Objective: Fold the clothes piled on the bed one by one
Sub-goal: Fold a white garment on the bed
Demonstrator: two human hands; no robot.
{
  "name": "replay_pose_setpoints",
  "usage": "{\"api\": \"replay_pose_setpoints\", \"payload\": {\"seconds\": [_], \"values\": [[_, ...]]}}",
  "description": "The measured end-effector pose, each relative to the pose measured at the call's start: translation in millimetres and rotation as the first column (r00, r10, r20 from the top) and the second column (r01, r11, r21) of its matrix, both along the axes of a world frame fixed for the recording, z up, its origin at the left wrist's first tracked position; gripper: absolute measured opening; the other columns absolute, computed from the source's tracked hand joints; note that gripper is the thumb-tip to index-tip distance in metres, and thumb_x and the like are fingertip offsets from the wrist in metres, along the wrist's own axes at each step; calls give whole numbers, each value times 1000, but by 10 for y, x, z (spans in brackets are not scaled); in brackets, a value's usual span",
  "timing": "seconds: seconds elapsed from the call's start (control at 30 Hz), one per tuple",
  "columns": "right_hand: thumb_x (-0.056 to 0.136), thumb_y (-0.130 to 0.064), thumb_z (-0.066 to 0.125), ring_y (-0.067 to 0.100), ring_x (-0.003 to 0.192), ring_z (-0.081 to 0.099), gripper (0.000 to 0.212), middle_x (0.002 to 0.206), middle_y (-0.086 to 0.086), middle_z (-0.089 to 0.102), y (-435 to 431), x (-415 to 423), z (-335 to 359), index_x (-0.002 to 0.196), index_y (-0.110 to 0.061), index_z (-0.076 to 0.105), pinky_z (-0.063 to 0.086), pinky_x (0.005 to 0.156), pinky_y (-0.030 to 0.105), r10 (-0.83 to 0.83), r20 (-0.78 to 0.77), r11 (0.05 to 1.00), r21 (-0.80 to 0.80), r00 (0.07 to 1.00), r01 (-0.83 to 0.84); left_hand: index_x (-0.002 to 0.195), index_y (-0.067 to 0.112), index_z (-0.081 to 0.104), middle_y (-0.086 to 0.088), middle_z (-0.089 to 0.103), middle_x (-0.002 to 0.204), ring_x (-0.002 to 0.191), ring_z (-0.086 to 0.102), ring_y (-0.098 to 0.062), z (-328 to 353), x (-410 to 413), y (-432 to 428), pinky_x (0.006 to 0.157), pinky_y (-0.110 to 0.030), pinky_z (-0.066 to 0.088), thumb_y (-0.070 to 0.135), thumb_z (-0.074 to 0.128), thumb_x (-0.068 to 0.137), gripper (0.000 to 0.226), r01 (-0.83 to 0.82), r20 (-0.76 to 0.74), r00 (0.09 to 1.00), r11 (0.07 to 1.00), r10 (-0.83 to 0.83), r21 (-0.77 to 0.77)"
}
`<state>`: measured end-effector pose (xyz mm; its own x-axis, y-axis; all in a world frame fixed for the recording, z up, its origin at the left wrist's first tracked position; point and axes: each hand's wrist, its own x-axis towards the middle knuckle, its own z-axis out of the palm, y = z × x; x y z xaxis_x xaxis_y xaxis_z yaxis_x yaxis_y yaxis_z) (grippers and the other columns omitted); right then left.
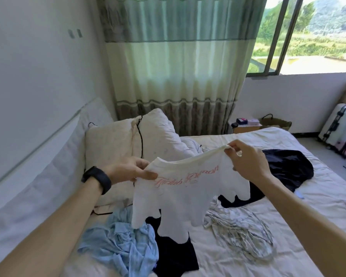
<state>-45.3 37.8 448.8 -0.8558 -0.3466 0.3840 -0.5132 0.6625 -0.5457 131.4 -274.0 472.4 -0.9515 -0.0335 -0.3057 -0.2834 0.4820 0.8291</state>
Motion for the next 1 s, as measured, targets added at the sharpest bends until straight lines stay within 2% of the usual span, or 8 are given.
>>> {"api": "replay_pose_setpoints", "payload": {"seconds": [0.13, 0.23, 0.33, 0.53, 0.7, 0.8, 0.9, 1.0], "values": [[103, -39, 55, -2, 42, 61, 7, 88, -23, 62, -155, 146, -82, 97, -38, 60, 47, 66, 29, 72, 25, 997, 15, 997, -73, 120, 3, 67, -15, 71, 118, 107, 68, -32, -215, 121, -17, 89, -41, 53, 16, 80, 80, 44, 39, 79, 996, 998, -43, 55], [102, -38, 56, -4, 45, 61, 9, 84, -21, 65, -245, 215, -201, 97, -36, 62, 46, 67, 32, 84, 51, 995, 50, 995, -87, 94, 2, 63, -14, 71, 105, 100, 68, -30, -382, 165, -29, 96, -49, 52, 11, 85, 77, 29, 25, 79, 996, 998, -30, 63], [102, -36, 57, -3, 45, 62, 9, 83, -25, 63, -291, 285, -358, 95, -38, 62, 47, 68, 34, 86, 87, 994, 62, 992, -92, 84, 14, 58, -6, 68, 91, 89, 66, -21, -548, 228, -99, 86, -38, 53, 13, 87, 70, 33, 51, 98, 993, 987, -66, 151], [100, -32, 62, -3, 49, 65, 23, 76, -24, 67, -316, 522, -698, 83, -47, 57, 44, 57, 24, 101, 175, 993, 50, 979, -111, 127, 6, 61, -16, 68, 122, 110, 67, -29, -757, 328, -231, 97, -41, 54, 22, 81, 74, 59, 128, 176, 971, 976, -159, 174], [97, -23, 68, -1, 57, 67, 13, 64, -18, 68, -215, 706, -906, 88, -33, 69, 45, 58, 10, 125, 245, 990, 38, 961, -139, 133, 14, 62, -16, 68, 125, 115, 66, -34, -750, 381, -362, 98, -47, 53, 54, 69, 80, 67, 36, 363, 916, 937, -170, 348], [96, -23, 70, 1, 63, 68, 8, 66, -22, 68, -134, 746, -876, 90, -26, 73, 48, 60, 12, 113, 225, 992, 28, 968, -123, 128, 11, 67, -20, 68, 123, 109, 66, -36, -566, 358, -427, 89, -44, 57, 52, 68, 84, 60, -46, 383, 915, 913, -124, 406], [95, -25, 72, 4, 65, 67, 10, 63, -17, 67, -39, 733, -742, 86, -29, 70, 53, 65, 25, 107, 152, 994, 13, 983, -110, 112, 2, 72, -19, 73, 109, 98, 69, -36, -399, 303, -355, 87, -42, 57, 28, 70, 93, 32, 61, 248, 967, 998, -62, 13], [98, -28, 67, 16, 73, 67, 17, 71, -15, 65, 79, 695, -602, 84, -34, 62, 54, 69, 34, 121, 116, 987, 88, 986, -132, 80, 5, 68, -3, 62, 73, 72, 55, -24, -383, 247, -199, 62, -29, 39, 32, 66, 96, 31, -55, -147, 989, 889, -14, -454]]}}
